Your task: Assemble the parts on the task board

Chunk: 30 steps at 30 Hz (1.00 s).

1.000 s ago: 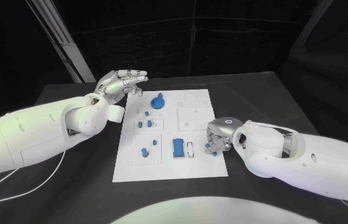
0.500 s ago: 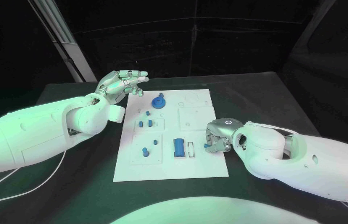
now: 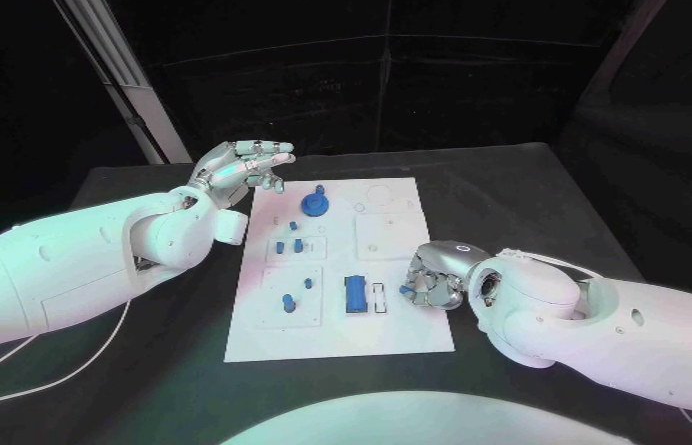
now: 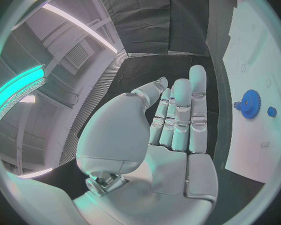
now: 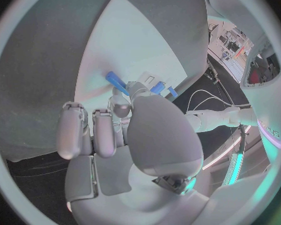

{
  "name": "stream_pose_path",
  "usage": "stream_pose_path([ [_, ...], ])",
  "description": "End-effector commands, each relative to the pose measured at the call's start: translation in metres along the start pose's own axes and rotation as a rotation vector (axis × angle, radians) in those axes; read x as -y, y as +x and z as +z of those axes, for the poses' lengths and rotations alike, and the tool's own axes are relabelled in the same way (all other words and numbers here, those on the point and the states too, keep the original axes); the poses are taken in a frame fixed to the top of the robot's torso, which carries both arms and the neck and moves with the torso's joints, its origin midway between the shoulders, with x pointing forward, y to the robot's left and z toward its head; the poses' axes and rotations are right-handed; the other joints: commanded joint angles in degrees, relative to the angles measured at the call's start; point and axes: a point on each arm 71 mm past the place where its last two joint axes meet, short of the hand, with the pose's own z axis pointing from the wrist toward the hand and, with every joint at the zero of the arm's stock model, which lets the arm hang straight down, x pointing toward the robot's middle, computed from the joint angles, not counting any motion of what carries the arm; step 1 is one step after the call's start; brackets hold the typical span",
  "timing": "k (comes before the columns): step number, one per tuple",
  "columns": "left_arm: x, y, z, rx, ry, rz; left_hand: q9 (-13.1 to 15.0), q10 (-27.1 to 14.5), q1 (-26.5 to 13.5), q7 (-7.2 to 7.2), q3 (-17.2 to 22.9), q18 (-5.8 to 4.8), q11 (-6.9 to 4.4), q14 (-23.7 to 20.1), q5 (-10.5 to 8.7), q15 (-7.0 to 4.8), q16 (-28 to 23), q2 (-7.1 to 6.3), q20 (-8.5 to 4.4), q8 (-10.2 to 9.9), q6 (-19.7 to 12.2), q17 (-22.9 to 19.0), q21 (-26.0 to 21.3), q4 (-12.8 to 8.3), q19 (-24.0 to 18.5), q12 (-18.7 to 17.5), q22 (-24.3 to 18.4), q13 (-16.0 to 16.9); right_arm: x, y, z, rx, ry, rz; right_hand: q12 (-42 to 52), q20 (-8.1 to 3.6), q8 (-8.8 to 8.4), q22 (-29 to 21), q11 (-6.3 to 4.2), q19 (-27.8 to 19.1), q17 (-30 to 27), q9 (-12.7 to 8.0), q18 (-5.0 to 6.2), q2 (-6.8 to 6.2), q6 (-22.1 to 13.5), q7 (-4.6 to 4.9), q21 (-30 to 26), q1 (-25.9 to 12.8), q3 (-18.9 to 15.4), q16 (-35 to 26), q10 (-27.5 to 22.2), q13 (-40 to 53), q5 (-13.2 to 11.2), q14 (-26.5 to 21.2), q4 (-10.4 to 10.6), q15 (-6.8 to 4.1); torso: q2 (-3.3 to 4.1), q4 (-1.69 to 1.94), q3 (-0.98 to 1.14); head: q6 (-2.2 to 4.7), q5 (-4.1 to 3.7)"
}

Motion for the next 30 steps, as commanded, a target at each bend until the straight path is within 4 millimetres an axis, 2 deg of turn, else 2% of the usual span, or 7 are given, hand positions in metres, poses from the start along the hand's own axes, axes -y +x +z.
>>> stream_pose_path([
  [1,0.001,0.001,0.0,-0.012,0.004,-0.008,-0.1,-0.6,-0.3,0.12,-0.1,0.78,-0.01,-0.5,0.29,-0.01,-0.1,0.35,-0.1,0.3,-0.4,-0.1,-0.3,-0.3,-0.2,0.3,-0.1,-0.1,0.001,-0.002,-0.002,0.019,0.027,0.175,0.4,-0.1,0.11,0.2,-0.08,0.6,2.6,0.0,-0.48,-0.59,0.8,-0.32,0.3,-1.8,1.4,0.4,0.7,0.1,0.2,3.5,0.0,-0.38,0.0,0.02,-0.01,-0.08,0.07],
  [5,0.001,0.001,0.0,-0.012,0.004,-0.008,-0.1,-0.6,-0.3,0.12,-0.1,0.78,-0.01,-0.5,0.29,-0.01,-0.1,0.35,-0.1,0.3,-0.4,-0.1,-0.3,-0.3,-0.2,0.3,-0.1,-0.1,0.002,0.001,-0.001,-0.014,0.047,0.248,0.8,-0.18,0.07,0.3,-0.13,0.7,2.7,0.0,-0.49,-1.15,1.2,-0.39,0.3,-3.3,2.7,0.5,1.0,0.3,0.1,3.5,0.0,-0.43,0.0,0.12,-0.08,-0.13,0.03],
  [8,0.001,0.001,0.0,-0.012,0.004,-0.008,-0.1,-0.6,-0.3,0.12,-0.1,0.78,-0.01,-0.5,0.29,-0.01,-0.1,0.35,-0.1,0.3,-0.4,-0.1,-0.3,-0.3,-0.2,0.3,-0.1,-0.1,0.002,0.003,0.0,-0.036,0.061,0.293,1.3,-0.23,0.19,0.5,-0.2,0.8,2.9,0.1,-0.54,-1.52,1.7,-0.53,0.4,-4.6,3.1,0.6,1.4,0.7,0.9,3.6,0.0,-0.48,0.01,0.05,-0.07,-0.23,0.09],
  [11,0.001,0.002,0.0,-0.013,0.004,-0.009,-0.1,-0.6,-0.2,0.13,0.0,0.79,-0.01,-0.5,0.32,-0.02,-0.1,0.41,-0.11,0.4,-0.4,-0.2,-0.3,-0.4,-0.2,0.4,-0.1,-0.1,0.001,0.004,0.002,-0.043,0.073,0.326,1.7,-0.27,0.44,0.6,-0.3,0.9,3.1,0.2,-0.57,-1.87,2.3,-0.69,0.5,-6.2,2.8,0.7,1.7,1.0,1.0,3.6,0.0,-0.54,0.02,0.07,-0.11,-0.29,0.13],
  [13,0.001,0.002,0.0,-0.013,0.004,-0.009,-0.1,-0.6,-0.2,0.13,0.0,0.79,-0.01,-0.5,0.32,-0.02,-0.1,0.41,-0.11,0.4,-0.4,-0.2,-0.3,-0.4,-0.2,0.4,-0.1,-0.1,0.001,0.004,0.003,-0.043,0.08,0.347,2.1,-0.37,0.72,0.8,-0.47,1.0,3.2,0.5,-0.59,-2.01,2.9,-0.94,0.6,-7.2,2.4,0.8,1.9,1.2,0.6,3.7,-0.1,-0.67,0.02,0.03,-0.06,-0.3,0.19],
  [21,0.001,0.002,0.0,-0.014,0.003,-0.009,-0.1,-0.6,-0.2,0.13,0.0,0.79,-0.01,-0.5,0.32,-0.02,-0.1,0.41,-0.11,0.4,-0.4,-0.2,-0.3,-0.4,-0.2,0.4,-0.1,-0.1,-0.001,0.008,0.01,-0.076,0.09,0.353,1.7,-0.72,1.62,0.9,-1.03,1.1,3.3,1.4,-0.63,-1.44,4.6,-1.68,0.7,-9.5,1.1,0.8,2.2,1.1,-1.4,3.6,-0.2,-1.08,0.01,0.06,-0.13,-0.49,0.24],
  [30,0.001,0.002,0.0,-0.016,0.002,-0.01,-0.1,-0.6,-0.2,0.13,0.0,0.79,-0.01,-0.5,0.32,-0.02,-0.1,0.41,-0.11,0.4,-0.4,-0.2,-0.3,-0.4,-0.2,0.4,-0.1,-0.1,-0.008,0.008,0.015,-0.045,0.079,0.347,0.4,-0.9,1.89,0.9,-1.23,1.1,3.2,1.8,-0.62,-1.05,5.0,-1.94,0.7,-10.4,0.4,0.8,2.1,0.1,-1.9,3.6,-0.3,-1.26,0.01,0.02,0.01,-0.53,0.44],
])
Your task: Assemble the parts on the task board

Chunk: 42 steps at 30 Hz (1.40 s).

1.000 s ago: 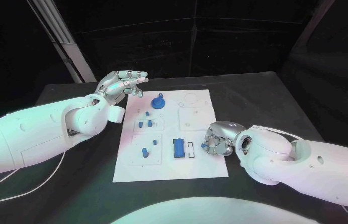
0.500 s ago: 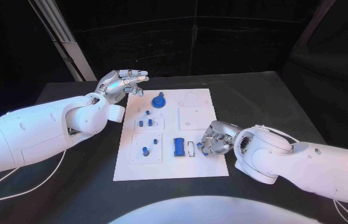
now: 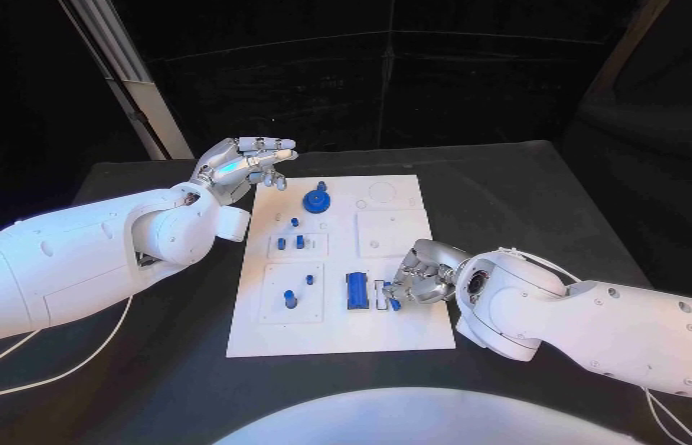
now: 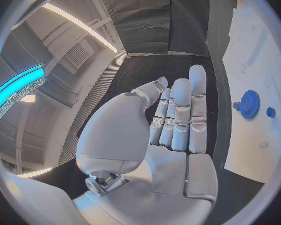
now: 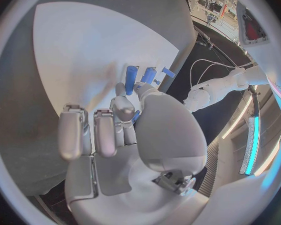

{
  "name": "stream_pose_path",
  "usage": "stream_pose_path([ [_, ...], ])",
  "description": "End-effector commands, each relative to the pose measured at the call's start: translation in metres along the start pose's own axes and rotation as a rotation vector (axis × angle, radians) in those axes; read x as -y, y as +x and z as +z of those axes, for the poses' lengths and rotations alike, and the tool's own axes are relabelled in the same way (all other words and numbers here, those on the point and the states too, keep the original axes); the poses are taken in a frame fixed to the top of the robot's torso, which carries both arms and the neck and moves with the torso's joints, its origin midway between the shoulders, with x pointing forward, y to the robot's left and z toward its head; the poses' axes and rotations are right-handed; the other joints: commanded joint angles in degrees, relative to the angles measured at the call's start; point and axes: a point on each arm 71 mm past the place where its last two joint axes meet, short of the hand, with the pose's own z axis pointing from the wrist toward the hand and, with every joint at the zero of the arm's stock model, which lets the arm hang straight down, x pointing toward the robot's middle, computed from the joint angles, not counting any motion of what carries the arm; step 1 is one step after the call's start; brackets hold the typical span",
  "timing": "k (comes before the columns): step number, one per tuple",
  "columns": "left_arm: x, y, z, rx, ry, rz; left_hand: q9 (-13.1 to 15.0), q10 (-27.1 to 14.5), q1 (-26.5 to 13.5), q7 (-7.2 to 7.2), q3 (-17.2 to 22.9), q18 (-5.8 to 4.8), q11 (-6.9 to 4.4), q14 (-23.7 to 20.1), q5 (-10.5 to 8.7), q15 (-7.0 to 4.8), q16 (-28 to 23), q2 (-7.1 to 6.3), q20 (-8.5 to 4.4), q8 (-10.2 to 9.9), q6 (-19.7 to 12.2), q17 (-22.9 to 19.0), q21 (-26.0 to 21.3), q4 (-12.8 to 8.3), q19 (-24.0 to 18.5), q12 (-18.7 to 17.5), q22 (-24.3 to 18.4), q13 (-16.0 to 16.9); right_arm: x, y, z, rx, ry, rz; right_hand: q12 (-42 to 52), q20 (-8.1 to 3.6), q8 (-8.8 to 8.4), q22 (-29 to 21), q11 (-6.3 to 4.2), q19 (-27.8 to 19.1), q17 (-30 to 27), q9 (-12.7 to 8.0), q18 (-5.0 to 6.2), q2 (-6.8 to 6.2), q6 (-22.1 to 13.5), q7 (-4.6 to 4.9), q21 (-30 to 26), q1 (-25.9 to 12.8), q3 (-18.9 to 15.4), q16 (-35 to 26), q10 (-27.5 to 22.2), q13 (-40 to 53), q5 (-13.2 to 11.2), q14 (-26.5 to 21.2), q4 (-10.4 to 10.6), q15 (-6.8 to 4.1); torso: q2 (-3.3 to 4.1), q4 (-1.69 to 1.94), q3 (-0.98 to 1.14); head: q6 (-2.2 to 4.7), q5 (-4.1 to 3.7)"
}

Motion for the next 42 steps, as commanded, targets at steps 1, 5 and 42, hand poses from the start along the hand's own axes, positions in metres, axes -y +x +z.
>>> stream_pose_path([
  [1,0.001,0.002,0.0,-0.013,0.004,-0.008,-0.1,-0.2,-0.2,0.13,0.0,0.79,-0.01,-0.5,0.32,-0.02,-0.1,0.41,-0.11,0.4,-0.4,-0.1,-0.3,-0.4,-0.2,0.4,-0.1,-0.1,-0.002,-0.001,0.001,0.024,0.0,0.009,-0.1,-0.3,0.34,0.1,-0.46,0.1,3.2,0.2,-0.62,0.04,0.5,-0.16,0.2,-0.6,-0.4,0.1,0.2,0.1,-0.4,3.6,-0.1,-0.48,-0.01,-0.03,0.06,-0.03,0.07],
  [5,0.001,0.002,0.0,-0.014,0.004,-0.009,-0.1,-0.2,-0.2,0.13,0.0,0.79,-0.01,-0.5,0.32,-0.02,-0.1,0.41,-0.11,0.4,-0.4,-0.1,-0.3,-0.4,-0.2,0.4,-0.1,-0.1,-0.004,0.0,0.004,0.023,-0.004,0.004,0.8,-0.45,0.73,0.1,-0.68,0.1,3.1,0.5,-0.62,0.33,1.0,-0.44,0.2,-0.7,-0.7,0.1,0.5,0.7,-0.4,3.6,-0.3,-0.64,-0.02,-0.02,0.03,-0.1,0.07],
  [42,0.001,0.002,0.001,-0.015,0.003,-0.009,-0.1,-0.3,-0.4,0.2,-0.1,0.77,0.06,-0.6,0.28,0.02,0.0,0.43,-0.09,0.4,-0.5,-0.1,-0.4,-0.3,-0.2,0.4,-0.1,-0.1,-0.01,0.007,0.012,-0.029,-0.017,-0.11,-0.2,-0.62,1.23,-0.3,-0.71,0.0,2.8,2.2,-0.57,2.31,1.0,-0.49,-0.2,-6.5,-6.5,-0.3,0.7,0.3,-7.7,3.5,0.4,-0.72,-0.06,-0.09,0.1,-0.2,0.16],
])
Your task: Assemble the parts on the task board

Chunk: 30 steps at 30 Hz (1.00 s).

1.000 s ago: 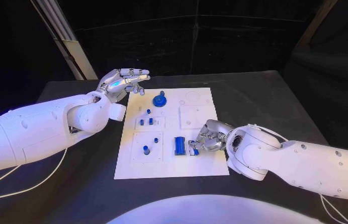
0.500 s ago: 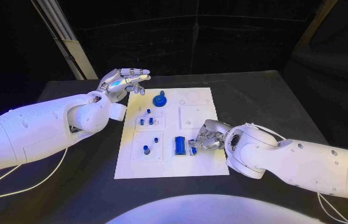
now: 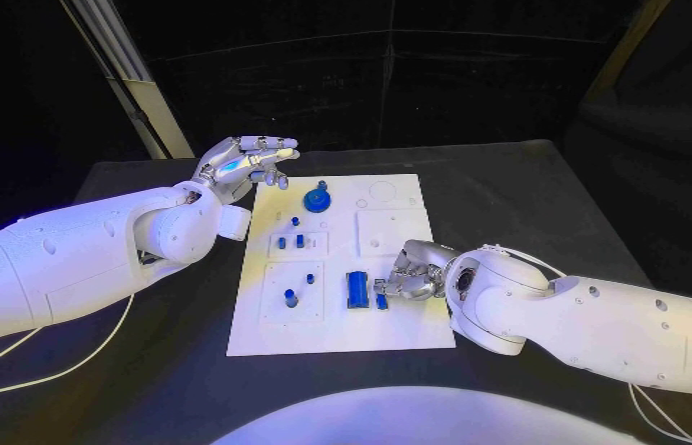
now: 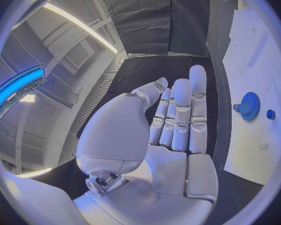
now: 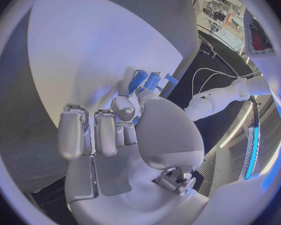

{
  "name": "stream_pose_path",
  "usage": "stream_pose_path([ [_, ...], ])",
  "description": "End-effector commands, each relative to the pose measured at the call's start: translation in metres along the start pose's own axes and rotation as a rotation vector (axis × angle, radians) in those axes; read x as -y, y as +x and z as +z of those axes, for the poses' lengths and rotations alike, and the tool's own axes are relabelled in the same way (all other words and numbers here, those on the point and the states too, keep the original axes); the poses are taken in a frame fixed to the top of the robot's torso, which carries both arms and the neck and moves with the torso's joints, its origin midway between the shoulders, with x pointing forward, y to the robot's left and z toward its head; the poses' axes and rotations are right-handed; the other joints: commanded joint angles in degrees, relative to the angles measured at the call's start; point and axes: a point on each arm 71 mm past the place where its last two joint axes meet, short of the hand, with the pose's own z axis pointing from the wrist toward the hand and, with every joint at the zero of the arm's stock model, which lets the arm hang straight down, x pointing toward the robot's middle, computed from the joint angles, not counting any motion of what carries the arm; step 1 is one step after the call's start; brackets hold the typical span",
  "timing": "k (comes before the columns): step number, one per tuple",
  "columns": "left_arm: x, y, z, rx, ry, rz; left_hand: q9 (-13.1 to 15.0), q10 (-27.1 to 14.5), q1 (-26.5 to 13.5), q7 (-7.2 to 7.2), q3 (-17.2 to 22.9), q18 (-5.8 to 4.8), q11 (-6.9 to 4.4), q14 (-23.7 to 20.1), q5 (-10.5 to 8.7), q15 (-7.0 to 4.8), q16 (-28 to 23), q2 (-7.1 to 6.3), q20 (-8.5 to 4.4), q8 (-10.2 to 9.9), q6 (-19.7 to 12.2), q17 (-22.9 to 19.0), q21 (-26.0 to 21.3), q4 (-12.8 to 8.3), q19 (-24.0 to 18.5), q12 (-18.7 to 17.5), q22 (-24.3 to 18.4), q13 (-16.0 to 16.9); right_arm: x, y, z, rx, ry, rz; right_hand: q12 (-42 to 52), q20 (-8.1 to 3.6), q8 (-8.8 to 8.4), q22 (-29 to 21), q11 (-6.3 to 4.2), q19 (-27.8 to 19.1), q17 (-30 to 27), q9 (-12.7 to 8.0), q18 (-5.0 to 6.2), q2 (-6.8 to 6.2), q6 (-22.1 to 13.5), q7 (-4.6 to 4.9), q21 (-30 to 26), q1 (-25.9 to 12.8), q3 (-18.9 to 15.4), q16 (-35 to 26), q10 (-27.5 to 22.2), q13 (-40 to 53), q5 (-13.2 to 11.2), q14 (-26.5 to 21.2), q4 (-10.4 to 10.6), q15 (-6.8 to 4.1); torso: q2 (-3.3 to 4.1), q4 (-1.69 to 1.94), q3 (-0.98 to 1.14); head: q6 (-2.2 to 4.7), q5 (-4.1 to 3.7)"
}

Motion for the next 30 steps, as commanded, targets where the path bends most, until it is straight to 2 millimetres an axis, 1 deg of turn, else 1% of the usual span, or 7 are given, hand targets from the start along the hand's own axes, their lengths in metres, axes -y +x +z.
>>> stream_pose_path([
  [1,0.001,0.001,0.001,-0.01,0.007,-0.006,-0.1,-0.4,-0.2,0.0,-0.1,0.77,0.07,-0.6,0.28,0.02,0.0,0.22,-0.09,0.4,-0.3,-0.1,-0.4,-0.3,-0.2,0.2,-0.1,-0.1,-0.002,0.001,-0.001,-0.009,-0.006,-0.022,-0.1,-0.19,0.17,0.0,-0.19,0.0,2.9,0.2,-0.58,-0.13,0.0,0.3,-0.1,-0.9,-0.8,-0.3,0.3,0.1,-0.2,3.6,0.1,-0.31,0.01,0.01,0.04,-0.06,-0.03],
  [3,0.001,0.001,0.001,-0.01,0.007,-0.006,-0.1,-0.4,-0.2,0.0,-0.1,0.77,0.07,-0.6,0.28,0.02,0.0,0.22,-0.09,0.4,-0.3,-0.1,-0.4,-0.3,-0.2,0.2,-0.1,-0.1,-0.002,0.001,-0.001,-0.007,-0.008,-0.021,0.2,-0.18,0.21,0.0,-0.2,0.0,2.9,0.3,-0.58,-0.14,0.0,0.26,-0.1,-1.7,-1.8,-0.3,0.4,0.4,-0.7,3.6,0.1,-0.31,0.02,-0.02,0.04,-0.07,-0.01],
  [7,0.001,0.001,0.001,-0.011,0.007,-0.006,-0.1,-0.4,-0.2,0.0,-0.1,0.77,0.07,-0.6,0.28,0.02,0.0,0.22,-0.09,0.4,-0.3,-0.1,-0.4,-0.3,-0.2,0.2,-0.1,-0.1,-0.001,-0.001,-0.002,0.006,-0.008,-0.012,0.4,-0.21,0.29,0.0,-0.27,0.0,3.0,0.7,-0.57,0.52,0.1,0.16,-0.2,-3.7,-4.4,-0.2,0.4,0.7,-4.9,3.6,0.2,-0.36,0.01,-0.07,0.07,-0.08,0.01],
  [9,0.001,0.001,0.001,-0.011,0.007,-0.006,-0.1,-0.4,-0.2,0.0,-0.1,0.77,0.07,-0.6,0.28,0.02,0.0,0.22,-0.09,0.4,-0.3,-0.1,-0.4,-0.3,-0.2,0.2,-0.1,-0.1,0.0,-0.002,-0.002,0.014,-0.007,-0.008,0.4,-0.22,0.27,0.0,-0.27,0.0,2.9,0.7,-0.56,0.55,0.0,0.15,-0.2,-3.7,-4.8,-0.3,0.4,0.7,-5.1,3.6,0.1,-0.36,-0.03,-0.09,0.07,0.01,-0.01],
  [13,0.001,0.001,0.001,-0.01,0.007,-0.006,-0.1,-0.4,-0.3,0.0,-0.2,0.76,0.07,-0.6,0.29,0.03,0.0,0.23,-0.08,0.4,-0.3,-0.1,-0.4,-0.3,-0.2,0.2,-0.1,-0.1,0.002,-0.003,-0.005,0.022,-0.015,0.002,-0.1,-0.2,0.14,-0.3,-0.19,-0.1,2.6,0.9,-0.51,0.06,-0.3,0.25,-0.4,-3.1,-5.9,-0.6,0.2,0.4,-5.9,3.5,-0.1,-0.33,-0.03,-0.02,0.11,0.1,0.0],
  [20,0.001,0.0,0.001,-0.008,0.007,-0.005,-0.1,-0.4,-0.3,0.01,-0.2,0.76,0.08,-0.6,0.29,0.05,0.0,0.26,-0.07,0.4,-0.4,-0.1,-0.4,-0.3,-0.2,0.2,-0.1,-0.1,0.003,-0.003,-0.01,-0.014,-0.057,0.009,-0.8,-0.04,-0.03,-0.5,0.03,-0.4,2.3,1.3,-0.44,-0.65,-0.9,0.48,-0.7,-2.0,-8.6,-0.9,-0.3,0.2,-9.9,3.4,-0.1,-0.15,-0.05,-0.03,0.08,0.28,-0.03],
  [30,0.001,0.0,0.002,-0.008,0.005,-0.004,-0.1,-0.4,-0.3,0.01,-0.2,0.76,0.08,-0.6,0.29,0.05,0.0,0.26,-0.07,0.4,-0.4,-0.1,-0.4,-0.3,-0.2,0.2,-0.1,-0.1,0.004,0.0,-0.013,-0.06,-0.063,-0.011,-0.7,0.01,0.01,-0.5,0.04,-0.4,2.3,1.6,-0.43,-0.29,-1.0,0.5,-0.7,0.6,-9.7,-0.9,-0.4,0.4,-10.6,3.4,-0.8,-0.12,0.0,-0.07,0.04,0.43,-0.07],
])
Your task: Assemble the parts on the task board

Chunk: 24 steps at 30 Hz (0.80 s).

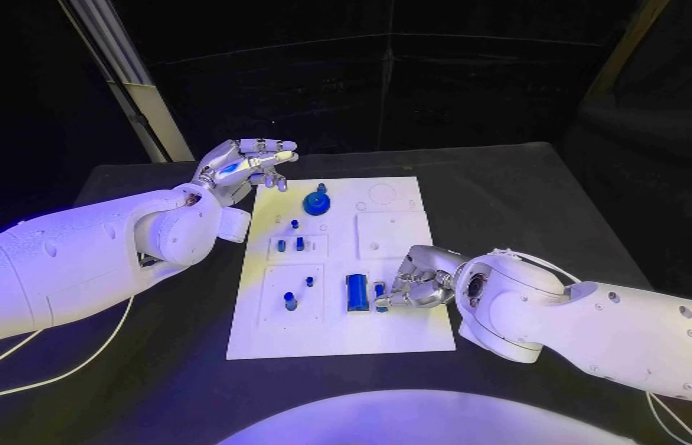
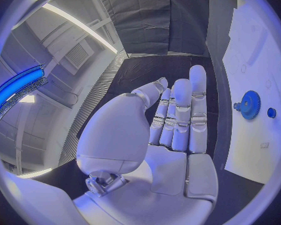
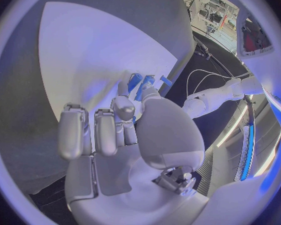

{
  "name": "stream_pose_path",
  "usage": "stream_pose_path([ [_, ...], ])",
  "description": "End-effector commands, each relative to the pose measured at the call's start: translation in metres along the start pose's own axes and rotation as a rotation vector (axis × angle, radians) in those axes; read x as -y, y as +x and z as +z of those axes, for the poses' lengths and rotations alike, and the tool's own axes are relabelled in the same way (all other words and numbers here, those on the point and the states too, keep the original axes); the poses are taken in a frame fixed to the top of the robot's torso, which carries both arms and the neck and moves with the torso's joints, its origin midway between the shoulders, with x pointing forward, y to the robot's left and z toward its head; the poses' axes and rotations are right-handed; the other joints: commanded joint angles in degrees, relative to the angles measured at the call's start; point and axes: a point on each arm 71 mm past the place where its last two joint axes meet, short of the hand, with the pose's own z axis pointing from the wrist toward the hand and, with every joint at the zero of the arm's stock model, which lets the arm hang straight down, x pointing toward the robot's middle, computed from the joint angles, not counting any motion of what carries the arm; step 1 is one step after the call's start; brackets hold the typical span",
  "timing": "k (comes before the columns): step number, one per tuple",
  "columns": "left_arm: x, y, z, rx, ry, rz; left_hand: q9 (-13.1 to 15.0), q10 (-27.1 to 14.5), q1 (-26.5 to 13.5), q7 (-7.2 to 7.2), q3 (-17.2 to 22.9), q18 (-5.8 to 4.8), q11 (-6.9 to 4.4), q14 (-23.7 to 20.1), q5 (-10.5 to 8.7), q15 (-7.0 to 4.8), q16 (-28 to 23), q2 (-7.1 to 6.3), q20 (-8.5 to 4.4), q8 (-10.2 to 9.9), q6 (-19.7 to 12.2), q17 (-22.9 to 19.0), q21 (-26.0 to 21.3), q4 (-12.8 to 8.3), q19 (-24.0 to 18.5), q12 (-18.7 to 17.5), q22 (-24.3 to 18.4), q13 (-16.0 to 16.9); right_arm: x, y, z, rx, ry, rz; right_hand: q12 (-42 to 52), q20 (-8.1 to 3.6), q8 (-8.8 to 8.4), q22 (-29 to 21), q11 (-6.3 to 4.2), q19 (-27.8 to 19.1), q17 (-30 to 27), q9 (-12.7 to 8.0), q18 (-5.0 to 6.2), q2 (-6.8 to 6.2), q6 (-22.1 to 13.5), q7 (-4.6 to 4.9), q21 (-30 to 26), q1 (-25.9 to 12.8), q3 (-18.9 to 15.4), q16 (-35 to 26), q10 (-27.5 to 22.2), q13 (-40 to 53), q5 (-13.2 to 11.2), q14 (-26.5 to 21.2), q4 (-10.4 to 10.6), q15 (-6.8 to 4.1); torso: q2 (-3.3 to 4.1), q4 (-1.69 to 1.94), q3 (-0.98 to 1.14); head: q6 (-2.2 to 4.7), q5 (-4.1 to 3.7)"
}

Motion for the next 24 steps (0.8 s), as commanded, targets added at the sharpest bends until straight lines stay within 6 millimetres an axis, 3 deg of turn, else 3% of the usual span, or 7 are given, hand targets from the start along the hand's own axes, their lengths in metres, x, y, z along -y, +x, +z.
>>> stream_pose_path([
  [1,0.0008,0.0016,0.0007,-0.013,0.005,-0.007,-0.1,-0.4,-0.3,0.01,-0.2,0.76,0.08,-0.4,0.29,-0.16,0.0,0.26,-0.07,0.4,-0.4,0.0,-0.2,-0.3,-0.2,0.2,-0.1,-0.1,-0.0012,0.0023,-0.0006,-0.038,-0.019,-0.01,-0.2,0.0,0.02,0.0,0.02,-0.4,2.3,0.1,-0.43,0.07,-0.5,-0.02,-0.2,0.6,-0.3,-0.3,-0.4,0.1,-0.1,3.4,0.0,-0.12,0.01,0.03,-0.06,-0.02,-0.04],
  [19,0.0009,0.0014,0.0002,-0.012,0.004,-0.007,-0.1,-0.5,-0.4,0.01,-0.2,0.76,0.08,-0.4,0.3,-0.15,0.0,0.33,-0.06,0.4,-0.4,-0.1,-0.2,-0.3,-0.2,0.3,-0.1,-0.1,0.001,0.0039,0.0028,-0.056,0.01,-0.032,0.0,0.0,0.12,0.2,0.01,-0.3,2.5,0.4,-0.48,0.96,-0.4,0.0,-0.1,3.1,-1.1,-0.2,-0.3,0.3,0.5,3.5,-0.9,-0.13,0.07,0.13,-0.09,-0.19,0.01],
  [24,0.001,0.0008,0.0001,-0.011,0.004,-0.007,-0.1,-0.5,-0.4,0.01,-0.2,0.76,0.08,-0.4,0.3,-0.15,0.0,0.33,-0.06,0.4,-0.4,-0.1,-0.2,-0.3,-0.2,0.3,-0.1,-0.1,0.0044,0.0027,0.0048,-0.047,0.026,-0.033,0.3,0.01,0.19,0.5,0.01,-0.2,2.7,0.6,-0.54,1.96,-0.3,-0.02,0.0,2.9,-1.5,-0.1,-0.2,0.6,0.6,3.5,-0.5,-0.13,0.04,0.1,-0.08,-0.26,0.03],
])
